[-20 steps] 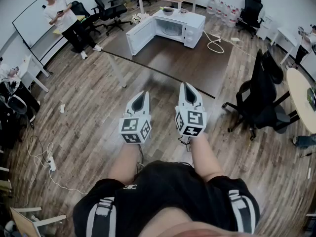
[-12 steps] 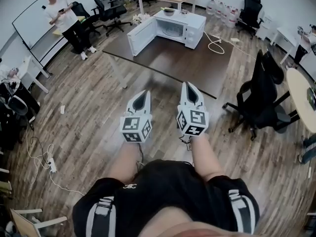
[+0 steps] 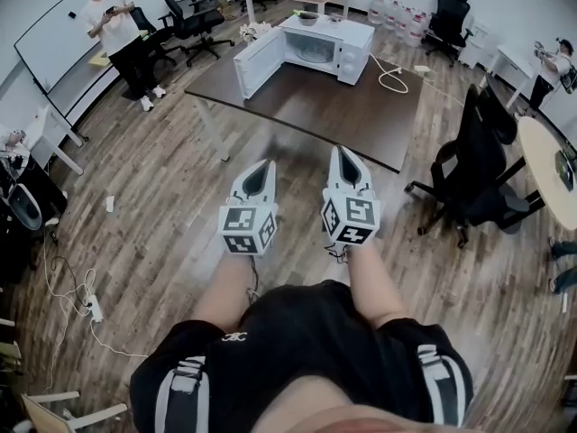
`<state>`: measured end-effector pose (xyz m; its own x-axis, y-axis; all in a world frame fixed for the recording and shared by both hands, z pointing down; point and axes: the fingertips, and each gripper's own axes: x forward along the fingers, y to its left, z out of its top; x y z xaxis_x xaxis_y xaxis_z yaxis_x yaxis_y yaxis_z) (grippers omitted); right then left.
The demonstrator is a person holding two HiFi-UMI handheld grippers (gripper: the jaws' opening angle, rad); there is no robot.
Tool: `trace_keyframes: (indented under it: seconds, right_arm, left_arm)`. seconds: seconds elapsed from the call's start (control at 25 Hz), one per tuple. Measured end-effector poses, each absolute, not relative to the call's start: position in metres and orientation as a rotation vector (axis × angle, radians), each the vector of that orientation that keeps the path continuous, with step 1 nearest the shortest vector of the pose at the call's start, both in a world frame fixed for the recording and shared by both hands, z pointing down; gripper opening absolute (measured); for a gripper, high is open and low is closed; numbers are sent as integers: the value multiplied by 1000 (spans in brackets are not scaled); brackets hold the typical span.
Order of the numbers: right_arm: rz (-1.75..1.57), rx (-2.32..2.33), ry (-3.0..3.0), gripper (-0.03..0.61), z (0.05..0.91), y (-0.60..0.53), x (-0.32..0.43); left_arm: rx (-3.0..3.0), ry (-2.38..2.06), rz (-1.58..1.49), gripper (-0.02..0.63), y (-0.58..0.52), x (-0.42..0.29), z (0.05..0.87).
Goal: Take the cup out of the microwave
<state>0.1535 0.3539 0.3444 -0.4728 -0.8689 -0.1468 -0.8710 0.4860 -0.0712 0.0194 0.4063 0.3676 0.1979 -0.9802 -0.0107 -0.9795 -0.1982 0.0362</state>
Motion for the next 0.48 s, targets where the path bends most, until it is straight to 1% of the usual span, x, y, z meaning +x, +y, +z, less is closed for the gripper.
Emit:
trace_keyframes:
  seconds: [0.24,0.48]
  right_arm:
    - [38,-1530,2555,-2,347,345,141]
    - [49,-1527,2548,-2,358,296,133]
  left_arm:
    - [2425,-1963,-61,-8,396,5,371]
    - [2435,-1966,-47,-8,350,-4,382]
